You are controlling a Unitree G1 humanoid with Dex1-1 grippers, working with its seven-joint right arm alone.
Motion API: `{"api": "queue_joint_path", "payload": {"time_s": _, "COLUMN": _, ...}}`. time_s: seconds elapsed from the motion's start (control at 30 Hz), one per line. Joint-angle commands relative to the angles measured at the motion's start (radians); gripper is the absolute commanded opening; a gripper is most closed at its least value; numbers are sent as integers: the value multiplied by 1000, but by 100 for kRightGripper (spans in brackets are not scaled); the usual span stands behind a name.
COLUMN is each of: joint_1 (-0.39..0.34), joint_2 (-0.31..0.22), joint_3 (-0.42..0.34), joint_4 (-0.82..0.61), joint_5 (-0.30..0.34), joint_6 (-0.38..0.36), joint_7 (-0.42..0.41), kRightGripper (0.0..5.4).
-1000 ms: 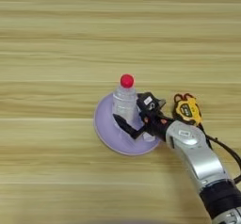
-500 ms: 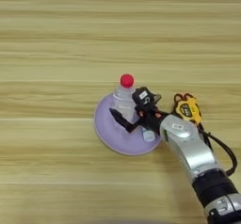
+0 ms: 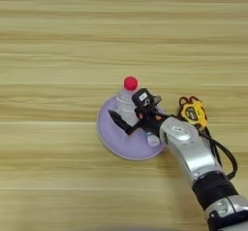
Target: Move the objects on the table
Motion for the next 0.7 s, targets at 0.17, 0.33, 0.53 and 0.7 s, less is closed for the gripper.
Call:
{"api": "queue_joint_path", "payload": {"time_s": 0.17, "joint_1": -73, "joint_2": 9, "joint_3": -24, "joint_4": -14, "joint_5": 14, "joint_6": -48, "joint_7": -25, "kRightGripper": 481}}
{"api": "queue_joint_path", "payload": {"time_s": 0.33, "joint_1": -78, "joint_2": 11, "joint_3": -30, "joint_4": 1, "joint_5": 16, "joint_6": -59, "joint_7": -30, "kRightGripper": 427}}
{"api": "queue_joint_path", "payload": {"time_s": 0.53, "joint_1": -85, "joint_2": 12, "joint_3": -38, "joint_4": 23, "joint_5": 19, "joint_6": -75, "joint_7": -37, "kRightGripper": 356}}
{"api": "queue_joint_path", "payload": {"time_s": 0.7, "joint_1": -92, "joint_2": 13, "joint_3": -48, "joint_4": 50, "joint_5": 19, "joint_6": -92, "joint_7": -41, "kRightGripper": 331}}
